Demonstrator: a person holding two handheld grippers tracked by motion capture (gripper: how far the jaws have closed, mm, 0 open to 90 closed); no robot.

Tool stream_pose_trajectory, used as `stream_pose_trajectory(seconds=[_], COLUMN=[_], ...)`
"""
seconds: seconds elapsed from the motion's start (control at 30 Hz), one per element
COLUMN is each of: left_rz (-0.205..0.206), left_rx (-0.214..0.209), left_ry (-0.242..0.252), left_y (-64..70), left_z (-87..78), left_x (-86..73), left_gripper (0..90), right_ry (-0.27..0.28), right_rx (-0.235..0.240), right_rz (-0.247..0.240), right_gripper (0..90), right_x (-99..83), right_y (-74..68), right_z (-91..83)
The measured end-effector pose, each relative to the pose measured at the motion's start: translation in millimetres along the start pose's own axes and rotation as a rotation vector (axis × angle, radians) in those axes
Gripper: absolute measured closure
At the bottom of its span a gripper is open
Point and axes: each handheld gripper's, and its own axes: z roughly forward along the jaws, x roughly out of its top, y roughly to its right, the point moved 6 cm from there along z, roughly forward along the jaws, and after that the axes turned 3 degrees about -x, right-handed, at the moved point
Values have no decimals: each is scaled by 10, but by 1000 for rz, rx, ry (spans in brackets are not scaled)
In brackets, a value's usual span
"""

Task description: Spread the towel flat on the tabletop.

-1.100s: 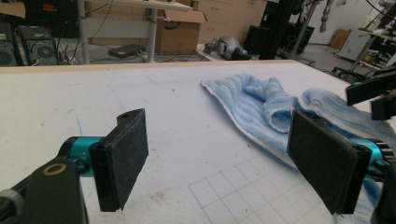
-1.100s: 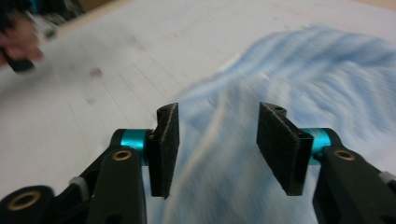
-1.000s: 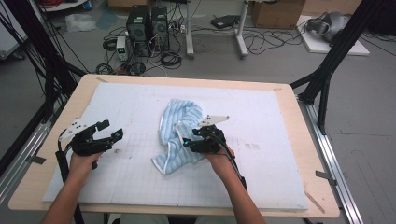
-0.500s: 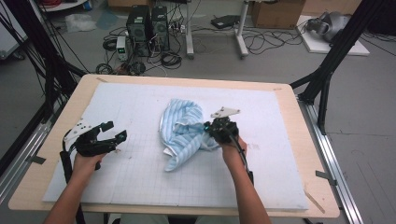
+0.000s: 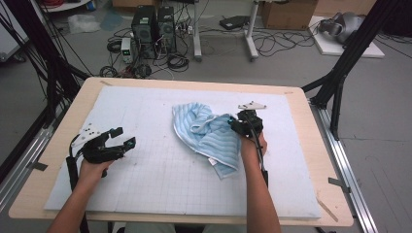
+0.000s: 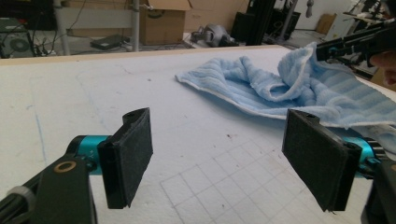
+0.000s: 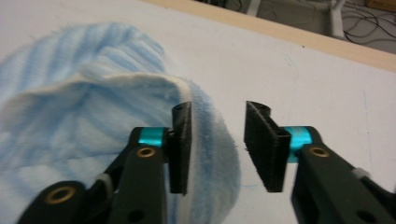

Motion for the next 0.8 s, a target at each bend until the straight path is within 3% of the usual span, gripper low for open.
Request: stream_pose_trajectory(seconds=[0.2,0.27,0.43,0.5,0.57,0.7,0.77,0.8], left_rz=[14,28,49,48,55,46,64,64], left_rx=[-46,-87,-127,-140,-149,-146,-161,-161], left_ry=[-19,-48,-92,-104,-112,-124,-157,-157], left_y=[129,243,400,468,534,661,764,764], left_z=[90,176,316,385,461,652,821,821], left_x=[-17,-45,-88,-94,-95,-106,-122,-122], left_gripper=[294,311,300,288,277,249,250,251], right_ry=[43,67,70,71,41,31,29,28], right_rx=[31,41,45,58,61,77,77,79], right_rz=[-5,-5,-25,-29,-71,-67,-72,-74], right_gripper=[430,419,351,344,322,303,302,302], right_x=[-189,-282,-521,-567,-690,-734,-737,-739], right_y=[-16,-9,-2,-5,-2,11,19,21], right_z=[-326,-432,-635,-664,-707,-728,-726,-723])
